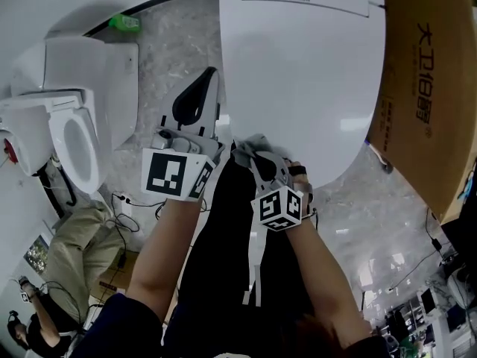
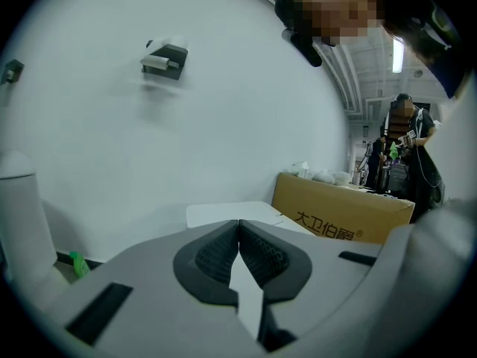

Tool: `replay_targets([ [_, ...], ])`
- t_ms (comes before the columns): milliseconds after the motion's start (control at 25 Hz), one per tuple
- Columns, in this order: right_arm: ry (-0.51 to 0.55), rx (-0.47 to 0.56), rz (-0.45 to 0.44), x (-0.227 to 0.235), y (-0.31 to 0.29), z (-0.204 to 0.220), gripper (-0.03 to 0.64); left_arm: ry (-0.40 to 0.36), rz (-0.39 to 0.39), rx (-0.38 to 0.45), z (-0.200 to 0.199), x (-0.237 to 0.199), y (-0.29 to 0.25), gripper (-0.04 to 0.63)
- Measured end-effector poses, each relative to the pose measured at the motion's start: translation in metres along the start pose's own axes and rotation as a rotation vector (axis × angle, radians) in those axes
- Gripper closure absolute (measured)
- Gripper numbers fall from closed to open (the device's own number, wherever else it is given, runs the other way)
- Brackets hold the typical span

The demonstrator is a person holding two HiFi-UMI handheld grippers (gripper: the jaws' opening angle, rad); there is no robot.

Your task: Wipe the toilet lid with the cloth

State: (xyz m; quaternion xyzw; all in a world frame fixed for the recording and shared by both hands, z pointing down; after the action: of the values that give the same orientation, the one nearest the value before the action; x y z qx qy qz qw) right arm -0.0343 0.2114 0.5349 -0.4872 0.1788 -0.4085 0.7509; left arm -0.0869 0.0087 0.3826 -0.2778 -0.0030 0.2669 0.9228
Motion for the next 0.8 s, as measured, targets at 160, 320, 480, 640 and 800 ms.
replay_targets([
  [160,-0.054,0.0,0.036,0.017,0.014,0.021,0.592,-0.001,-0.003,-0.003,0.001,0.001,0.001,0.575],
  [320,-0.125,-0.006,0.103,0.044,0.032,0.049,0.592,0.001,-0.004,-0.006,0.002,0.001,0.001,0.575],
  [480,-0.191,-0.024,0.203,0.081,0.054,0.083,0.592,-0.001,0.001,-0.009,0.003,0.004,-0.001,0.575],
  [640,-0.282,-0.048,0.321,0.123,0.08,0.117,0.592,-0.005,0.008,-0.014,0.004,0.007,-0.004,0.575],
  [800,-0.443,-0.051,0.415,0.158,0.104,0.156,0.592,-0.005,0.012,-0.012,0.003,0.011,-0.006,0.575],
])
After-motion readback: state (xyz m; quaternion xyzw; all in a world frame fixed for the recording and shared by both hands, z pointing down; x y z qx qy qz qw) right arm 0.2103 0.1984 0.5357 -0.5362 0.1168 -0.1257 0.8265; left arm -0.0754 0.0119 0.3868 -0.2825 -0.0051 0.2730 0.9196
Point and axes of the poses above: the fingertips, and each gripper's own axes: y backward along the fingers, x to its right, z out of its underside, the point moved 2 cm from there along y, backward along the fingers, and after that the axes turned 12 degrees about -x, right-handed, at the moved point
